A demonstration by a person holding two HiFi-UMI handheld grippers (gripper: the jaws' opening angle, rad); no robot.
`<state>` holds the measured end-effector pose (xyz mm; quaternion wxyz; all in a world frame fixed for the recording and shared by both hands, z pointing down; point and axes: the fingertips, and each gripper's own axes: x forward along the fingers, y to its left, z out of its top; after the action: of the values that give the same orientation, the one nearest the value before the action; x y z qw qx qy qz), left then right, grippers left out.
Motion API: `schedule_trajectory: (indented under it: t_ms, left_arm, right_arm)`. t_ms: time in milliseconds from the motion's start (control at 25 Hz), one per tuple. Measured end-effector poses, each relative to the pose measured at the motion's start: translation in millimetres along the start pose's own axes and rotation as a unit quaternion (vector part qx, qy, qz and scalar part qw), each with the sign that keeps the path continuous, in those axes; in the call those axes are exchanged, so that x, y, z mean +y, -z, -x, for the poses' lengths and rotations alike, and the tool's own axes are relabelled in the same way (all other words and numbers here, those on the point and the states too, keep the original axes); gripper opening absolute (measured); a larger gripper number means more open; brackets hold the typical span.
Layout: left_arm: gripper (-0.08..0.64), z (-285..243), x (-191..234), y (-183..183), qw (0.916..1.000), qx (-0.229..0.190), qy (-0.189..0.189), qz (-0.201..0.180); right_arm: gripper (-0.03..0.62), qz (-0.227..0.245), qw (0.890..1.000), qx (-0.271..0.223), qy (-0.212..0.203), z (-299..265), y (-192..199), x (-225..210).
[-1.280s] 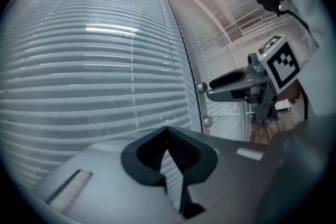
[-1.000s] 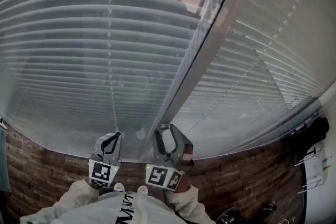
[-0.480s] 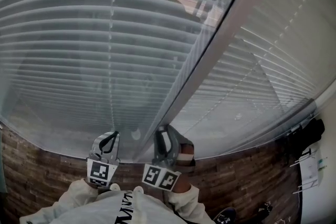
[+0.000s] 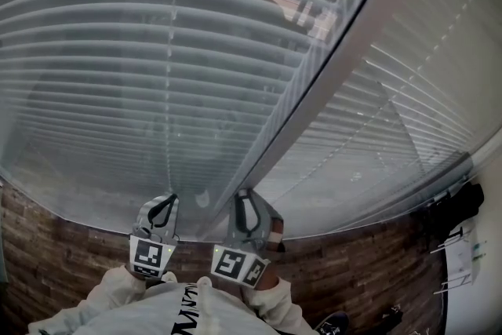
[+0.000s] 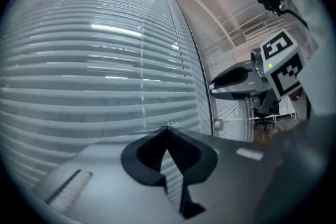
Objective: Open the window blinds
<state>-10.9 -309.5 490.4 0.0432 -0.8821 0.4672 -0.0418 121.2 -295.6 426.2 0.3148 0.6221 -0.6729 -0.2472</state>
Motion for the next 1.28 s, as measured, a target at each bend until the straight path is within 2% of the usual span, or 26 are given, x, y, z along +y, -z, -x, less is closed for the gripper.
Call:
schedule_trajectory:
  t_ms: [120,240,320,400,600,760,920,1040,1080,1160,1200,1240,1280]
  left_arm:
    - [0.000,0.7,-0.4,1.4,1.0000,0.003,0.000,0.000]
    - [0.000,2.7,-0.1,1.9,1.0000,0.002,0.000,-0.001]
    - [0.000,4.0,-0.5,2.7,1.0000,-0.001,0.000,-0.001]
    - [0.000,4.2,-1.3,5.0,1.0000,-0.001,0.001,-0.001]
    - [0.000,5.6,0.0,1.6,1.0000,0.001,0.001,-0.005]
    - [0.000,6.7,-0.3,-2.5,1.0000,0.002,0.002,-0.008]
    - [0.000,10.7,2.2,-6.0,0.9999,0.000,0.000,-0.015]
    - [0.000,13.4,4.0,-5.6,0.9998,0.004,-0.002,-0.018]
    - [0.000,14.0,4.3,-6.2,0.9998,0.004,-0.002,-0.019]
    - [0.000,15.4,4.7,-6.8,0.9998,0.004,-0.002,-0.020]
    - [0.000,16.2,4.9,-6.5,0.9998,0.005,-0.003,-0.020]
    - [0.000,16.9,5.1,-6.1,0.9998,0.006,-0.003,-0.021]
    - [0.000,17.6,5.3,-5.5,0.9997,0.008,-0.004,-0.021]
  right_arm:
    - [0.127,-0.099,0.995,-0.006,-0.013,0.9,1.0,-2.5]
    - [0.127,-0.176,0.984,-0.012,-0.019,1.9,4.4,-2.3]
    - [0.127,-0.244,0.969,-0.018,-0.024,2.7,6.2,-3.0]
    - [0.126,-0.321,0.946,-0.021,-0.027,2.4,11.4,-4.7]
    - [0.126,-0.497,0.866,-0.031,-0.041,0.7,13.3,-13.3]
    - [0.126,-0.609,0.791,-0.042,-0.047,-0.1,17.4,-17.4]
    - [0.126,-0.701,0.708,-0.056,-0.057,-0.8,18.9,-18.9]
    - [0.126,-0.746,0.660,-0.064,-0.058,-1.4,21.2,-18.9]
    - [0.126,-0.764,0.639,-0.066,-0.059,-1.5,22.7,-18.6]
    - [0.126,-0.802,0.589,-0.070,-0.062,-1.7,25.0,-18.4]
    - [0.125,-0.817,0.569,-0.073,-0.064,-1.9,25.4,-18.6]
    - [0.125,-0.824,0.558,-0.076,-0.066,-2.0,25.3,-18.9]
    - [0.120,-0.822,0.560,-0.077,-0.067,-2.1,24.8,-19.1]
